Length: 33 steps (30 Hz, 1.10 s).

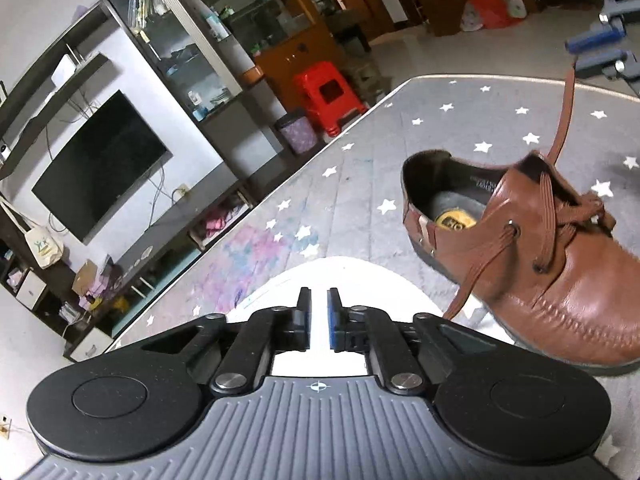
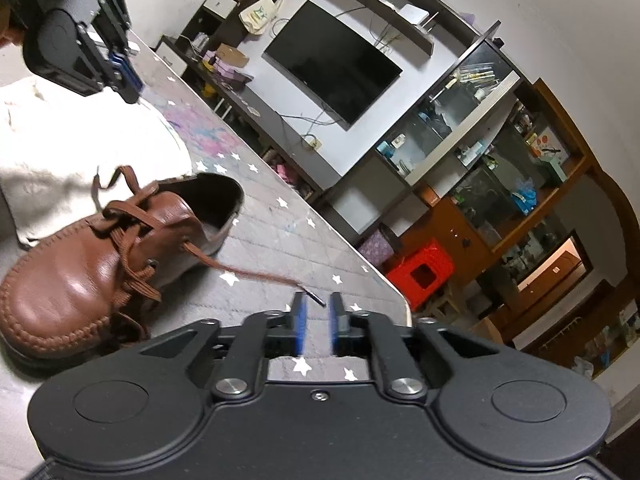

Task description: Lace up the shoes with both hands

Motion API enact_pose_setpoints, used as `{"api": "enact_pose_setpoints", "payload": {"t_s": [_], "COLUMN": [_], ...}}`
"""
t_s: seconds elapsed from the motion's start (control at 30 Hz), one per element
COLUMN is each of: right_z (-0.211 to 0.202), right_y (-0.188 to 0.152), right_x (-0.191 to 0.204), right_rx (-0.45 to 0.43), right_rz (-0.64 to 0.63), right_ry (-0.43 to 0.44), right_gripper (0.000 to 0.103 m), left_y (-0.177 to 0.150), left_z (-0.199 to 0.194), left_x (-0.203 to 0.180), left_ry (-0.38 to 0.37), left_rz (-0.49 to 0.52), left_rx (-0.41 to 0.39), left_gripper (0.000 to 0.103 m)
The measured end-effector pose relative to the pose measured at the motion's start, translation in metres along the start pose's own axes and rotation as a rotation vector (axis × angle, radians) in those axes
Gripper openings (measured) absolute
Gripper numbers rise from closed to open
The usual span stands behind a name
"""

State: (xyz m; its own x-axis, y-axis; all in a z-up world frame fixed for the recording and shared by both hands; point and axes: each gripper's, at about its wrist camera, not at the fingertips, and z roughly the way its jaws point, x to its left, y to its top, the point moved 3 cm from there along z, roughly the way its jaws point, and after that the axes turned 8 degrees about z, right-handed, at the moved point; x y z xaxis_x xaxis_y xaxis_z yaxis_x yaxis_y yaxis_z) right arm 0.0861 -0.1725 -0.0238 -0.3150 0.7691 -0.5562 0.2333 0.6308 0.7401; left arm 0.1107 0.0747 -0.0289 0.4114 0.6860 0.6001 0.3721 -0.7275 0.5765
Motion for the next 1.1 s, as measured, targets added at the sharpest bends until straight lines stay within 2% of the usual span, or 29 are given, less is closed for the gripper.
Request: {"api": "enact_pose_setpoints", "payload": {"t_s": [0.07,0.27,0.37,0.67,0.73,0.87,0.9,0.97,1.03,1.1], "right_z": [0.000,-0.009,-0.014,-0.042,-0.052,-0.072,-0.078,-0.087,-0.097,-0.107], "right_y": [-0.001,-0.007,-0.009,-0.015,-0.015,-0.017,-0.018,-0.020,-0.023,-0.025], "right_x": [-0.004,-0.006,-0.006,-0.001,0.001,0.008,0.009,0.011,0.014,0.017], "right_rx": [0.009,0.010,0.006,-0.010,-0.021,-0.050,-0.057,-0.073,-0.089,-0.105], "right_rz": [0.023,0.055,0.066,0.162,0.196,0.240,0.257,0.295,0.333,0.360], "right_ry": [0.006,0.015,0.010,0.064,0.082,0.110,0.118,0.136,0.160,0.184], "right_gripper": [0.018,0.020,0.028,0.030,0.038,0.044,0.049,0.059,0.073,0.080], "left_y": [0.000,-0.001,0.001,-0.008,-0.012,-0.016,-0.017,-0.021,-0.028,-0.036], "left_z": [-0.007,-0.024,-0.037,-0.072,-0.083,-0.103,-0.108,-0.120,-0.128,-0.133], "left_x": [-0.003,-0.021,-0.034,-0.058,-0.063,-0.068,-0.069,-0.069,-0.074,-0.080], "left_ry": [-0.001,-0.020,-0.024,-0.030,-0.033,-0.012,-0.008,-0.011,-0.049,-0.069], "left_rz": [0.001,0.015,0.014,-0.087,-0.121,-0.176,-0.195,-0.276,-0.330,-0.354], "left_rx": [-0.013,-0.029,-0.023,-0.002,0.003,0.004,0.001,0.011,0.024,0.049], "left_gripper": [0.035,0.041,0.043,0.049,0.052,0.063,0.071,0.081,0.081,0.081]}}
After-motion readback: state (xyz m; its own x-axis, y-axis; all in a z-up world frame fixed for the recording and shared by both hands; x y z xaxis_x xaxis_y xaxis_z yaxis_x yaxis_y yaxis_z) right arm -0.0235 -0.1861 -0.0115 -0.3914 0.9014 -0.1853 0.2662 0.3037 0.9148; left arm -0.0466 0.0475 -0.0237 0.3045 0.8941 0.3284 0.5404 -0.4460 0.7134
